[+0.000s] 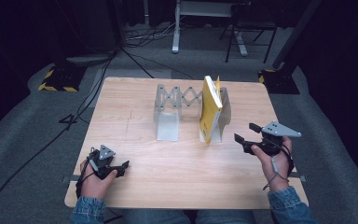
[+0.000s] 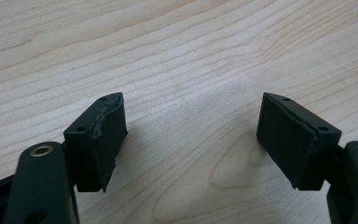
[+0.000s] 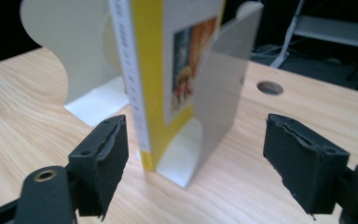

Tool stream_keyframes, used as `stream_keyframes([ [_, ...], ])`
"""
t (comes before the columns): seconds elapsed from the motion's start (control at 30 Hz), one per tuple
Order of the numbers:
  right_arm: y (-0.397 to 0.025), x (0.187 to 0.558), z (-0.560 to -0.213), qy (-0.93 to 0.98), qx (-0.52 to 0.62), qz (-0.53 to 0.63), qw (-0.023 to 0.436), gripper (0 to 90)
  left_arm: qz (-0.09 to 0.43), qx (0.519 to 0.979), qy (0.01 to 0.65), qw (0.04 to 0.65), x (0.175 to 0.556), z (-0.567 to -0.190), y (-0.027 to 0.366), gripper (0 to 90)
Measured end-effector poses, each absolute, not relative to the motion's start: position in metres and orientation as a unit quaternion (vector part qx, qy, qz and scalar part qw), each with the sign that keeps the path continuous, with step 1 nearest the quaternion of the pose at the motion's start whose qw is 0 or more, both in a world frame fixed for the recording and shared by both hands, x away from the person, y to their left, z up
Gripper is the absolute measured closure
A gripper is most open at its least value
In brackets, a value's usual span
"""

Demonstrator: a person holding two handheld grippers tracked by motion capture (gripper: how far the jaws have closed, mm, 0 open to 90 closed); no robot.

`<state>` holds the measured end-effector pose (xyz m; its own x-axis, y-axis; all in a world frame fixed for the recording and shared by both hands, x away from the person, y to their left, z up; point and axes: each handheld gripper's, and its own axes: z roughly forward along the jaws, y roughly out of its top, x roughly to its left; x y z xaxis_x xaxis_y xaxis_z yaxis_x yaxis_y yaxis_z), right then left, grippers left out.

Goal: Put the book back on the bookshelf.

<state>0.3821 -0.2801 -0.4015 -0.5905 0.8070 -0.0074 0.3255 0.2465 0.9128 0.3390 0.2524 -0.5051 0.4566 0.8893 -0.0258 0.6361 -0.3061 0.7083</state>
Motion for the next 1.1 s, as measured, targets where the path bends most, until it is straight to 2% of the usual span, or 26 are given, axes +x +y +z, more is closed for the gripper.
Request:
stream_keyframes([
  [0.3,-0.313,0.383,-0.416,0.762,0.407,0.449,0.226,19.8,0.187,0.785,0.488,0.333,0.342,-0.505,0.253,23.5],
  [0.7,-0.353,0.386,-0.460,0.778,0.458,0.388,0.186,18.5,0.188,0.784,0.489,0.333,0.342,-0.505,0.253,23.3],
  [0.93,-0.363,0.385,-0.488,0.792,0.472,0.350,0.168,17.3,0.190,0.787,0.485,0.331,0.343,-0.505,0.254,23.1],
  [1.1,-0.363,0.382,-0.498,0.792,0.474,0.343,0.175,16.7,0.190,0.786,0.486,0.331,0.344,-0.505,0.254,22.8],
])
